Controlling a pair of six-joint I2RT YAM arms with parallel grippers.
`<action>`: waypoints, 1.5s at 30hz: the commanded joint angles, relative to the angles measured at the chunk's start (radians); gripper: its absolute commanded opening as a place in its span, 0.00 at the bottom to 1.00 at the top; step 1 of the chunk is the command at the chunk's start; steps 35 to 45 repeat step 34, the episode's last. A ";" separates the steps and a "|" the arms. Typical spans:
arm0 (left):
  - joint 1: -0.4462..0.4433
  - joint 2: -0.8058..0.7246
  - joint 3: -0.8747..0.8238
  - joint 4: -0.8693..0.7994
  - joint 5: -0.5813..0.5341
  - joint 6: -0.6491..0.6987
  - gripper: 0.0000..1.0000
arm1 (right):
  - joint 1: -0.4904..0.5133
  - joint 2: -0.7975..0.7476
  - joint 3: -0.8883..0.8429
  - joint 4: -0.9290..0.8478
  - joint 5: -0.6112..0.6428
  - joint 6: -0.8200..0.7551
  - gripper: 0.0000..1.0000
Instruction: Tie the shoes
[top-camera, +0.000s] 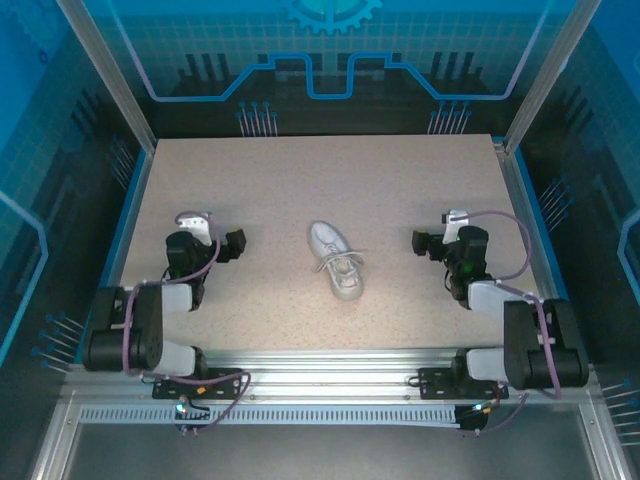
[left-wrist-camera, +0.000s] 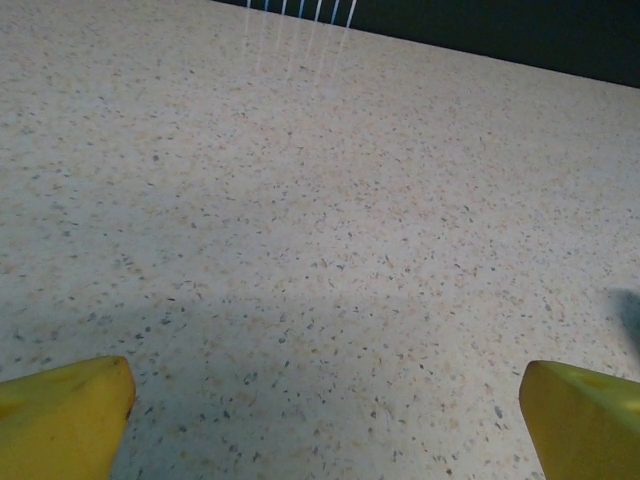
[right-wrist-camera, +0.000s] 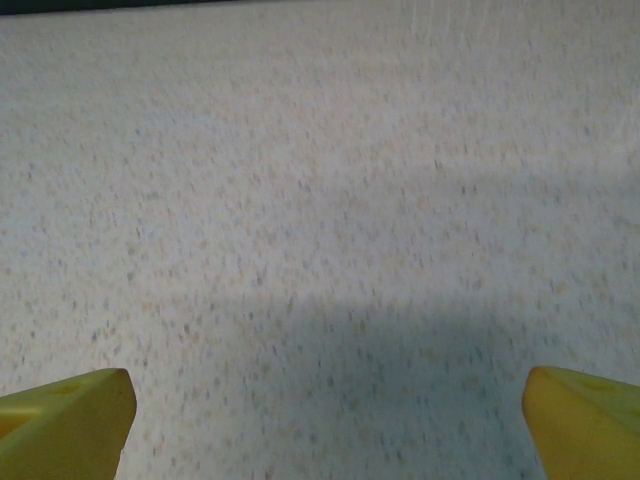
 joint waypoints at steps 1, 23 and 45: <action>-0.024 0.029 0.048 0.067 -0.002 0.034 0.99 | -0.015 0.116 0.001 0.260 -0.033 -0.045 1.00; -0.070 0.096 0.057 0.110 -0.052 0.076 0.99 | 0.048 0.188 0.034 0.259 0.027 -0.108 1.00; -0.070 0.096 0.058 0.110 -0.052 0.076 0.99 | 0.050 0.191 0.040 0.250 0.012 -0.114 1.00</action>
